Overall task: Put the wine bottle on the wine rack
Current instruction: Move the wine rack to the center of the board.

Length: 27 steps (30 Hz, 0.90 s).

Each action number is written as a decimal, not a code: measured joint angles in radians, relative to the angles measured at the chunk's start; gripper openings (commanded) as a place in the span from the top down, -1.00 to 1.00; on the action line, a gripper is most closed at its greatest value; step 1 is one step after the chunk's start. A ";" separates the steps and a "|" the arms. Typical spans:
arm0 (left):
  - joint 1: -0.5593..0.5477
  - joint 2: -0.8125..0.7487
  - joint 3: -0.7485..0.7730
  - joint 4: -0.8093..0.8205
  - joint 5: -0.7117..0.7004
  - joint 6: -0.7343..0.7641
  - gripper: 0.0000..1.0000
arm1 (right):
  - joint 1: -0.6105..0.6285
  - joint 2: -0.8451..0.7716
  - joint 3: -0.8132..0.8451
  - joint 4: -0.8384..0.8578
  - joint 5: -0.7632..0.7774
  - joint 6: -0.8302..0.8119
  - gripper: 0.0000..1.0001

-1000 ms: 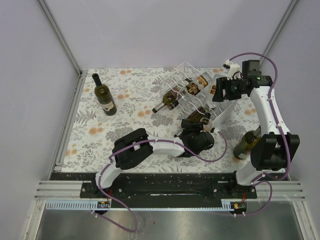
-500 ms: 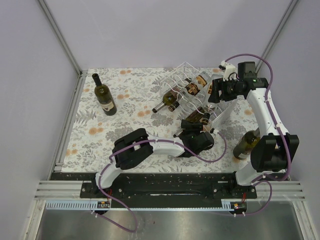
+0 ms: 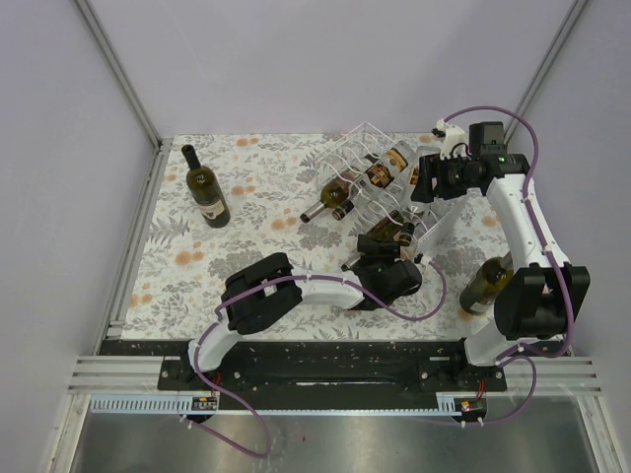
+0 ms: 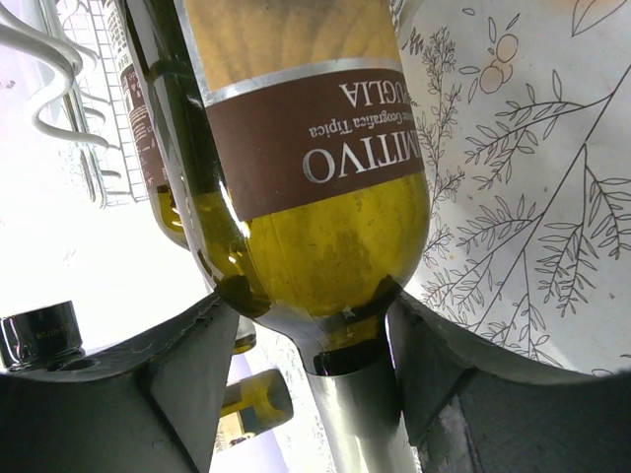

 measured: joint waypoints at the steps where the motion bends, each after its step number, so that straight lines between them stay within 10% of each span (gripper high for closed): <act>1: 0.000 0.000 -0.001 0.001 0.000 0.000 -0.34 | 0.000 0.000 0.000 0.000 0.001 0.001 -0.44; 27: 0.000 -0.120 -0.182 0.095 -0.014 -0.029 -0.54 | 0.008 -0.001 0.000 0.000 0.014 0.008 -0.42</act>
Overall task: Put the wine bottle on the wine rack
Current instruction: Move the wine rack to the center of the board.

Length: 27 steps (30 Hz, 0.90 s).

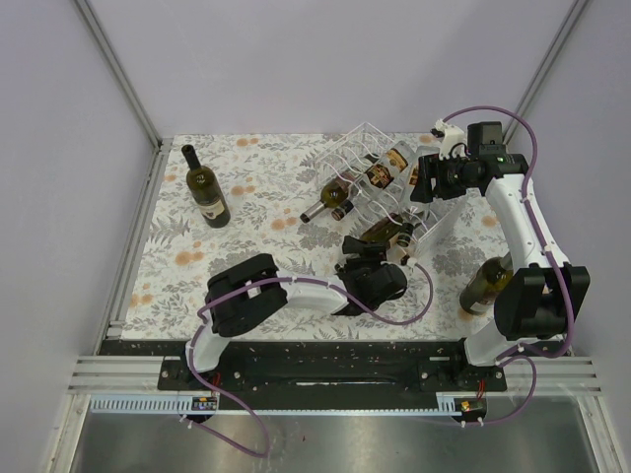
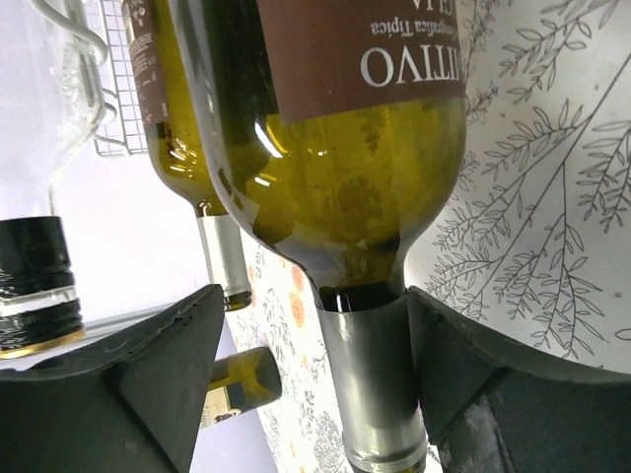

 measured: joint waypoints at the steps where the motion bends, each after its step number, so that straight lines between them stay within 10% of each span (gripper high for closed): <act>1: 0.000 0.000 -0.006 -0.005 0.000 -0.003 -0.55 | 0.000 0.000 0.000 0.000 0.000 0.000 -0.42; 27: 0.000 -0.003 -0.102 -0.049 0.023 -0.107 -0.56 | 0.012 -0.003 -0.012 0.001 -0.008 -0.001 -0.42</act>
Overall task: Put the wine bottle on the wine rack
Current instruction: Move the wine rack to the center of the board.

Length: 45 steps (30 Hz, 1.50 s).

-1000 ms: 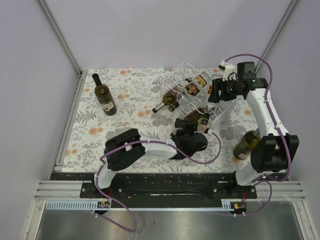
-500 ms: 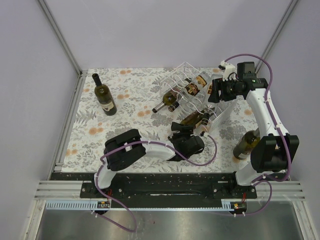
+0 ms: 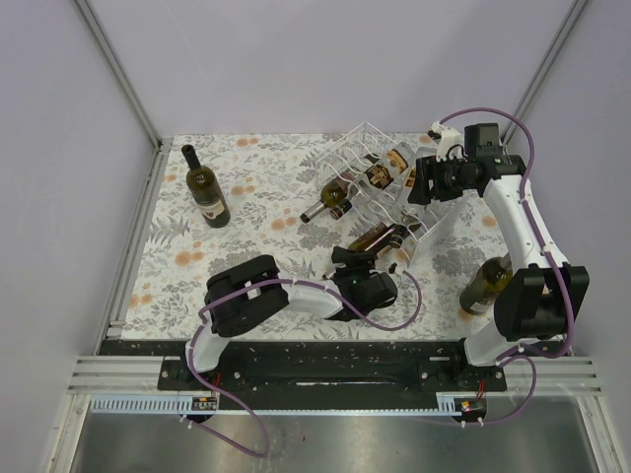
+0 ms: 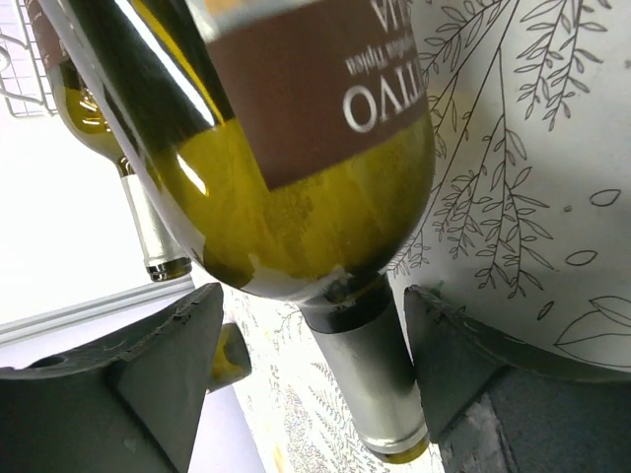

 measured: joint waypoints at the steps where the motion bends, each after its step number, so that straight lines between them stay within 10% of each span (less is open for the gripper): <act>1: 0.000 0.000 -0.001 -0.002 0.001 -0.002 -0.56 | 0.000 -0.001 -0.001 0.002 0.000 0.000 -0.41; 21: 0.000 -0.072 -0.103 -0.005 0.008 -0.047 -0.55 | 0.000 -0.003 -0.005 0.005 0.000 0.000 -0.40; 45: 0.086 -0.232 -0.193 -0.056 0.380 -0.151 -0.20 | 0.000 -0.014 -0.020 0.021 0.000 0.001 -0.39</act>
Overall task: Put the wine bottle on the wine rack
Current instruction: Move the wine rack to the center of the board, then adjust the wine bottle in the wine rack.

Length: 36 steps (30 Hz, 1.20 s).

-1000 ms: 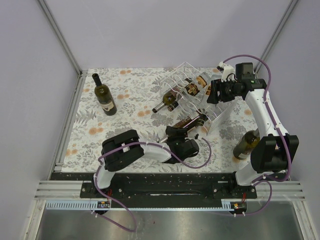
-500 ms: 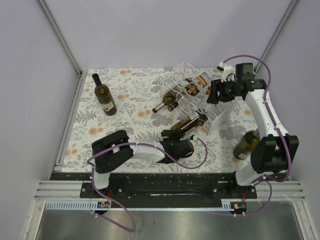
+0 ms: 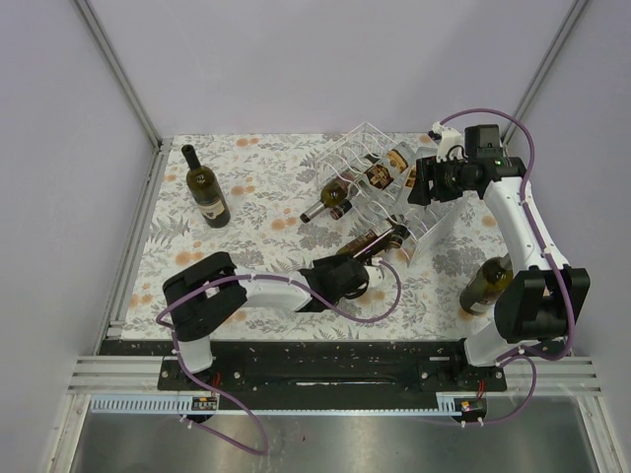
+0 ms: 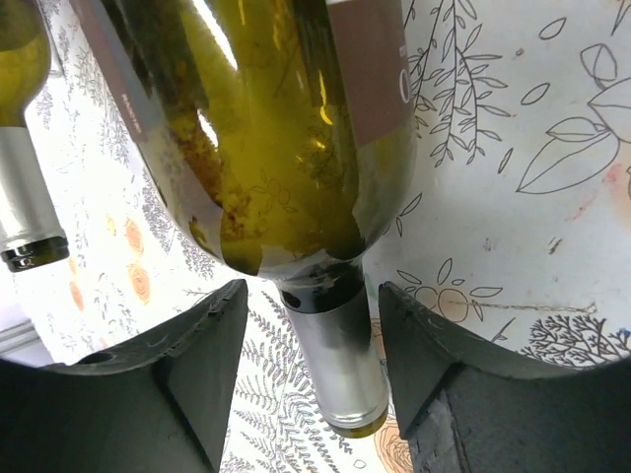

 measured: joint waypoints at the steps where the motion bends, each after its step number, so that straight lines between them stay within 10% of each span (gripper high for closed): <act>1: 0.006 -0.008 -0.009 0.008 0.016 -0.001 -0.20 | 0.000 0.000 0.000 0.000 0.000 0.000 -0.39; 9: 0.026 -0.044 -0.038 0.024 0.113 -0.005 -0.18 | 0.000 0.000 -0.001 0.002 -0.001 0.000 -0.39; 22: 0.038 0.012 0.040 -0.035 0.132 -0.051 0.99 | 0.000 0.000 -0.004 0.003 0.002 0.000 -0.38; 36: 0.038 -0.031 0.020 -0.073 0.155 -0.090 1.00 | 0.000 -0.001 -0.005 0.003 0.002 0.000 -0.38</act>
